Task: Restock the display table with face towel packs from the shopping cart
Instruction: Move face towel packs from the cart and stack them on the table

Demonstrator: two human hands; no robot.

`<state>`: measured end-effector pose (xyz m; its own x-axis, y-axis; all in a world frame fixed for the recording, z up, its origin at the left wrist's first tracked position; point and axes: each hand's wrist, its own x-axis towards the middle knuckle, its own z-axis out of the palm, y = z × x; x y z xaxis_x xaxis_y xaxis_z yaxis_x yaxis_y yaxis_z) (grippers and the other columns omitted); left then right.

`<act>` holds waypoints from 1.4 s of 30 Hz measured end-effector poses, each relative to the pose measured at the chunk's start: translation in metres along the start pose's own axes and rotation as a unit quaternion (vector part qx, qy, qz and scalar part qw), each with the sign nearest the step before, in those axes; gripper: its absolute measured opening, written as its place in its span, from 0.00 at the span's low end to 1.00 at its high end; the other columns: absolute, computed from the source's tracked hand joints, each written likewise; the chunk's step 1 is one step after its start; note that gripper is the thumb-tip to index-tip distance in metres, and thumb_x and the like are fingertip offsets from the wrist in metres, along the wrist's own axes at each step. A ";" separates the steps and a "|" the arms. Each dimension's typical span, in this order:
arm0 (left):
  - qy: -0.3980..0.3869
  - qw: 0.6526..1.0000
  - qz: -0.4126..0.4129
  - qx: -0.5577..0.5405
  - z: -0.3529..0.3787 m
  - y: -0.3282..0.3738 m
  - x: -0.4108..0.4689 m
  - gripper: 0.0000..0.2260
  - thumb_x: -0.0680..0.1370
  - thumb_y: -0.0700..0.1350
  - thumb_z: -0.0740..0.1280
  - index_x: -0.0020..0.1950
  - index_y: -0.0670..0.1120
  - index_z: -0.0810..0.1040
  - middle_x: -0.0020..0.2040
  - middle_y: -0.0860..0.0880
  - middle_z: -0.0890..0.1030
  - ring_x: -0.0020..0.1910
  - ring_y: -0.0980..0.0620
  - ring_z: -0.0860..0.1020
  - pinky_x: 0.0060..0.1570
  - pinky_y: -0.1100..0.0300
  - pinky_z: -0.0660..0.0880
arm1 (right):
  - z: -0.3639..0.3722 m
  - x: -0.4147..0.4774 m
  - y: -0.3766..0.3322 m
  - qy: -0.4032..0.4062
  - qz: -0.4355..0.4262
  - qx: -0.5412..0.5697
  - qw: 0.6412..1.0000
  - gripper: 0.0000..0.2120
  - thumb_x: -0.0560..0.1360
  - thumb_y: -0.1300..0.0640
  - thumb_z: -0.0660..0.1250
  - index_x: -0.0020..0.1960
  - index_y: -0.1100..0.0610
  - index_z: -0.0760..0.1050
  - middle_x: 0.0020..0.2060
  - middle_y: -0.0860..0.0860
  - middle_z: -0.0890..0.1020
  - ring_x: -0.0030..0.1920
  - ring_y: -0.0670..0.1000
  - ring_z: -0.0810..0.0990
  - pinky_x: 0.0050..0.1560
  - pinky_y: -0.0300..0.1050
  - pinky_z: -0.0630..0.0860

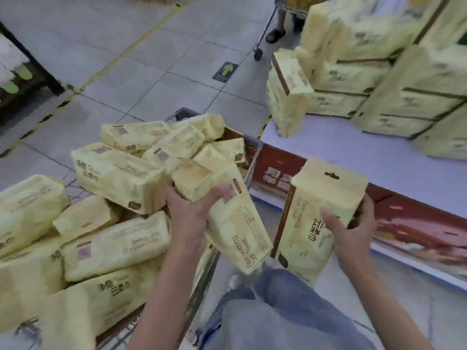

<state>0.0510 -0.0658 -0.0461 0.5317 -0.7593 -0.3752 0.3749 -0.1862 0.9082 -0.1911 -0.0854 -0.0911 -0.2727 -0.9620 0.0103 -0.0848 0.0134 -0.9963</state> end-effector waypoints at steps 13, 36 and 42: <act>-0.308 0.941 -0.069 0.124 0.135 -0.066 -0.092 0.50 0.51 0.45 0.83 0.69 0.50 0.64 0.58 0.50 0.79 0.56 0.50 0.80 0.53 0.48 0.79 | -0.164 -0.113 0.018 0.318 0.026 0.014 0.948 0.28 0.54 0.45 0.74 0.52 0.43 0.69 0.48 0.44 0.78 0.47 0.40 0.80 0.44 0.37 0.79; -0.470 0.845 -0.113 0.227 0.271 -0.221 -0.359 0.42 0.55 0.43 0.77 0.66 0.50 0.65 0.57 0.51 0.77 0.52 0.54 0.78 0.38 0.61 0.75 | -0.421 -0.273 0.066 0.564 0.082 0.010 0.822 0.38 0.52 0.44 0.73 0.59 0.53 0.68 0.48 0.42 0.77 0.44 0.33 0.78 0.42 0.32 0.77; -0.434 0.856 -0.126 0.252 0.325 -0.262 -0.358 0.37 0.63 0.37 0.77 0.68 0.50 0.64 0.57 0.51 0.77 0.52 0.52 0.78 0.41 0.57 0.75 | -0.485 -0.215 0.078 0.553 0.077 0.001 0.830 0.37 0.54 0.45 0.72 0.60 0.55 0.67 0.49 0.41 0.75 0.46 0.31 0.76 0.42 0.27 0.73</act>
<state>-0.4842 0.0526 -0.0892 -0.3632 -0.7921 -0.4906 -0.0963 -0.4919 0.8653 -0.6035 0.2542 -0.1293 -0.9928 -0.1102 -0.0464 0.0340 0.1111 -0.9932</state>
